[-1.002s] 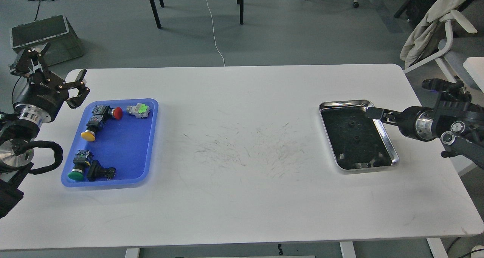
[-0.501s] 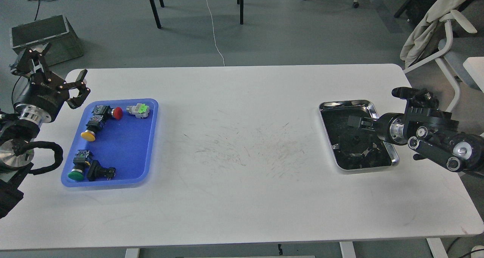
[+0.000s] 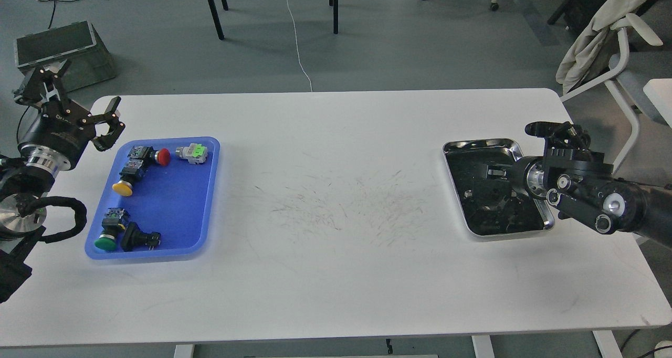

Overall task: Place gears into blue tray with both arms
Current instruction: 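Grasp a small black gear in the steel tray with the right gripper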

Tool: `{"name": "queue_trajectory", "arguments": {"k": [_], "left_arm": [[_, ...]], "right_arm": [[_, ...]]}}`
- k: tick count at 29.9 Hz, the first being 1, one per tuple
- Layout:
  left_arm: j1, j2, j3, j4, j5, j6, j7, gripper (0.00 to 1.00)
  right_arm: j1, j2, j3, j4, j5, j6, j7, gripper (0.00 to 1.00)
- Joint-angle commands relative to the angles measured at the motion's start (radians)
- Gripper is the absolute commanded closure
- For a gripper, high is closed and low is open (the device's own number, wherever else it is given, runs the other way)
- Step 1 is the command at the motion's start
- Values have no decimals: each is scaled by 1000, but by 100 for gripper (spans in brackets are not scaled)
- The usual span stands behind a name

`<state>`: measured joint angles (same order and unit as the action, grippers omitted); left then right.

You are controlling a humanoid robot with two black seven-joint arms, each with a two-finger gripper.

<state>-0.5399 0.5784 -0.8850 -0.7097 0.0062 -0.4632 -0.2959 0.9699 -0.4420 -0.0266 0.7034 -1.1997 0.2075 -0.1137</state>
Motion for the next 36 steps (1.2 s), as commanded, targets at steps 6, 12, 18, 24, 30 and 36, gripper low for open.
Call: {"name": "queue_trajectory", "arguments": {"k": [6, 12, 18, 24, 30, 36], "left_arm": [[0, 0, 0, -1, 0, 0, 0, 1], [0, 1, 0, 1, 0, -2, 0, 1], [1, 1, 0, 1, 0, -2, 0, 1], [3, 3, 0, 1, 0, -2, 0, 1], [6, 3, 0, 1, 0, -2, -2, 1], [6, 3, 0, 1, 0, -2, -2, 1]], "right_arm": [[15, 46, -35, -35, -1, -30, 0, 36], [20, 74, -35, -50, 0, -42, 2, 38], [15, 89, -36, -50, 0, -42, 3, 38], [15, 89, -62, -50, 0, -40, 6, 40], [15, 89, -88, -50, 0, -40, 8, 56], [15, 88, -92, -48, 0, -37, 12, 99]]}}
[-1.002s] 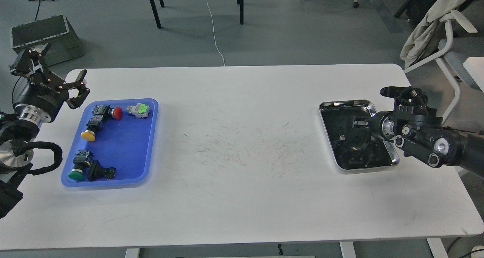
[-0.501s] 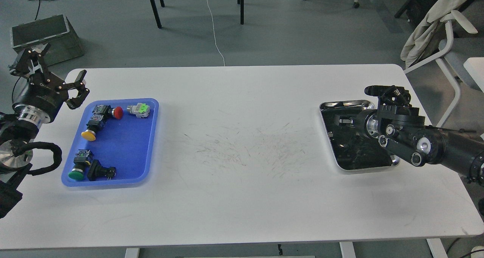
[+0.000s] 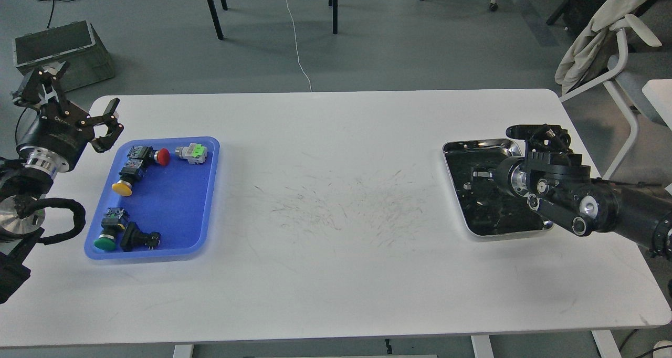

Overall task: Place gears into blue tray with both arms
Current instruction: 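Grasp a small black gear in the steel tray with the right gripper, then lift the black gear and carry it toward the table center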

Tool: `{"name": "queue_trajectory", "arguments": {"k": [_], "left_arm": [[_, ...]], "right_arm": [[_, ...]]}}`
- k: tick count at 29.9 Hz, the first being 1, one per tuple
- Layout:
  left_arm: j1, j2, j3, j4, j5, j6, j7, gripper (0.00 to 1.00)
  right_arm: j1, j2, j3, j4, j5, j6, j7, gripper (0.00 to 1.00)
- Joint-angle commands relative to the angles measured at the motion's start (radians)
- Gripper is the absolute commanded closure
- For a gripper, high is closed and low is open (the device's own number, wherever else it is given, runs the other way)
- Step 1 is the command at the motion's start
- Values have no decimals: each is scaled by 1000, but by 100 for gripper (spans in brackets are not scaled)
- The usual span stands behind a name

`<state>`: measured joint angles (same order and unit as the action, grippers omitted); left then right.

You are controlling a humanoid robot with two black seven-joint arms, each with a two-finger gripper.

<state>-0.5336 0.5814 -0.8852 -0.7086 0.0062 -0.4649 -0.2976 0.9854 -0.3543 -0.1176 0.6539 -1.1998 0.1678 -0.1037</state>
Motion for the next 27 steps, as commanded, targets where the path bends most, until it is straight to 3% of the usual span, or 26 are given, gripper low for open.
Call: {"name": "queue_trajectory", "arguments": {"k": [1, 12, 21, 24, 27], "left_arm": [[0, 0, 0, 0, 0, 0, 0, 1], [0, 0, 0, 1, 0, 0, 0, 1], [0, 0, 0, 1, 0, 0, 0, 1], [-2, 0, 0, 1, 0, 3, 0, 1], [-2, 0, 0, 1, 0, 2, 0, 1]], "right_arm": [[-1, 0, 0, 3, 0, 3, 2, 99], [82, -47, 4, 47, 11, 1, 2, 99], [312, -163, 21, 283, 208, -4, 15, 99], [366, -141, 21, 345, 354, -4, 25, 99], [384, -45, 21, 346, 459, -7, 38, 99]]}}
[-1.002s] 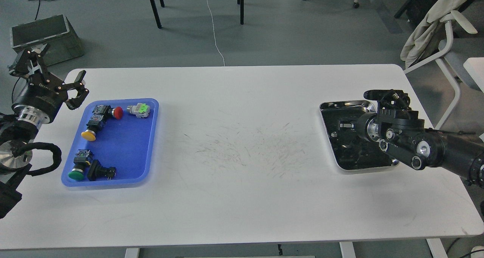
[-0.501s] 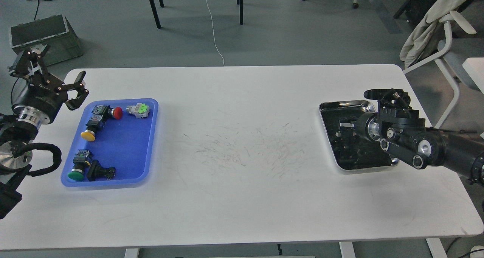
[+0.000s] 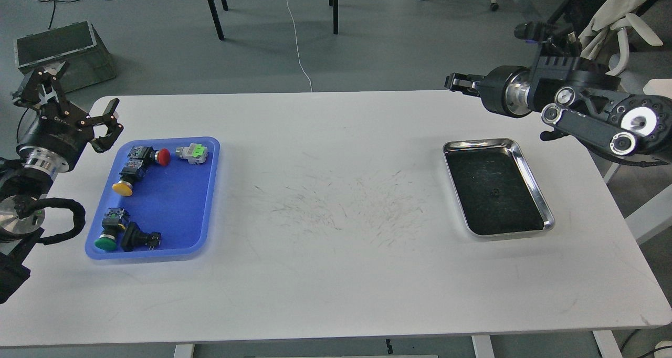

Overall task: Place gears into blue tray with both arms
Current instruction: 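Lift the black gear and carry it toward the table center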

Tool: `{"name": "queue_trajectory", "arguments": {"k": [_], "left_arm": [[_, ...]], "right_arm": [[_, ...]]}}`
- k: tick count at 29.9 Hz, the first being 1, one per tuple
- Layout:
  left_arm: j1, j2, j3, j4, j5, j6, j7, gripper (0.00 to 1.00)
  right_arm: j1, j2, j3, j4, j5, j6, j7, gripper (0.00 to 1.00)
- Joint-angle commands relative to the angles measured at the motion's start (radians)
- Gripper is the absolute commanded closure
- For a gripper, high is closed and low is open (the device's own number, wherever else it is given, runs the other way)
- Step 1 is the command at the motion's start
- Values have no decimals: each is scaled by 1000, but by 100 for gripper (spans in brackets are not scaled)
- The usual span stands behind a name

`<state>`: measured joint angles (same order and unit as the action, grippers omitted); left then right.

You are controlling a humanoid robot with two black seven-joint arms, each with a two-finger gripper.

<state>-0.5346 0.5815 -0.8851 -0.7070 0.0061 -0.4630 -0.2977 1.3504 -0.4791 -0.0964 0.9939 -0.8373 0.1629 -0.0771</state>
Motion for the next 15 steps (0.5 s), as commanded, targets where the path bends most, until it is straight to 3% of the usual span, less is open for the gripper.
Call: {"name": "queue_trajectory", "arguments": {"k": [1, 7, 15], "left_arm": [[-1, 1, 0, -2, 0, 0, 0, 1], [1, 21, -2, -2, 0, -2, 0, 1], [1, 52, -11, -6, -1, -3, 0, 1]], "right_arm": [[19, 129, 0, 2, 116, -5, 13, 99], [-23, 457, -16, -194, 145, -51, 14, 99], [-109, 479, -19, -308, 142, -79, 39, 99]]}}
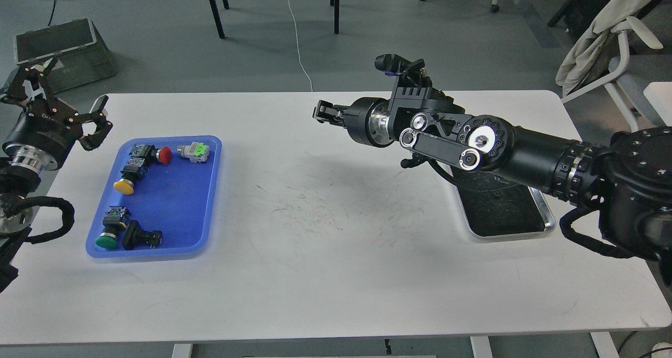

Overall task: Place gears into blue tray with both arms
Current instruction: 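Lift the black gear and carry it toward the table center, then lower the black gear onto the table and open the right gripper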

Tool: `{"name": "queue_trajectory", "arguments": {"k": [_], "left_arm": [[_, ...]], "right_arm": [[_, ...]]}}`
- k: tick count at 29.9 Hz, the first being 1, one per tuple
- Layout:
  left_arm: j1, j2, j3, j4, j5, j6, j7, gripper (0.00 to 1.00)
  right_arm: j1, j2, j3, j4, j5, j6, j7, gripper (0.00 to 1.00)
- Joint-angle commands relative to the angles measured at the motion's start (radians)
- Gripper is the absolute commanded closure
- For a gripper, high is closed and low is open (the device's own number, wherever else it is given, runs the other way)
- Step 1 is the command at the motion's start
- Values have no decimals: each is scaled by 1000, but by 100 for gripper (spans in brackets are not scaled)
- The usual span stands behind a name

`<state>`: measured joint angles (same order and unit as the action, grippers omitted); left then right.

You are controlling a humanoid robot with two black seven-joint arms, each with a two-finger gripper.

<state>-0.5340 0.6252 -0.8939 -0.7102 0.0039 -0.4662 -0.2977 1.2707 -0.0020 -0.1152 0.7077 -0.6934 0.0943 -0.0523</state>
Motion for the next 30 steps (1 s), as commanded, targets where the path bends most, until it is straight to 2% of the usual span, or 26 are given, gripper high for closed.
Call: {"name": "queue_trajectory", "arguments": {"k": [1, 13, 17, 30], "left_arm": [[0, 8, -2, -3, 1, 0, 0, 1], [3, 5, 0, -3, 1, 0, -11, 1], [6, 10, 3, -3, 1, 0, -20, 1], [9, 21, 4, -2, 2, 0, -18, 1]], "right_arm": [[-36, 2, 0, -10, 0, -13, 17, 99], [-57, 2, -15, 153, 3, -15, 19, 99], [-74, 2, -78, 185, 3, -15, 15, 99], [-154, 2, -92, 194, -12, -11, 22, 99]]}}
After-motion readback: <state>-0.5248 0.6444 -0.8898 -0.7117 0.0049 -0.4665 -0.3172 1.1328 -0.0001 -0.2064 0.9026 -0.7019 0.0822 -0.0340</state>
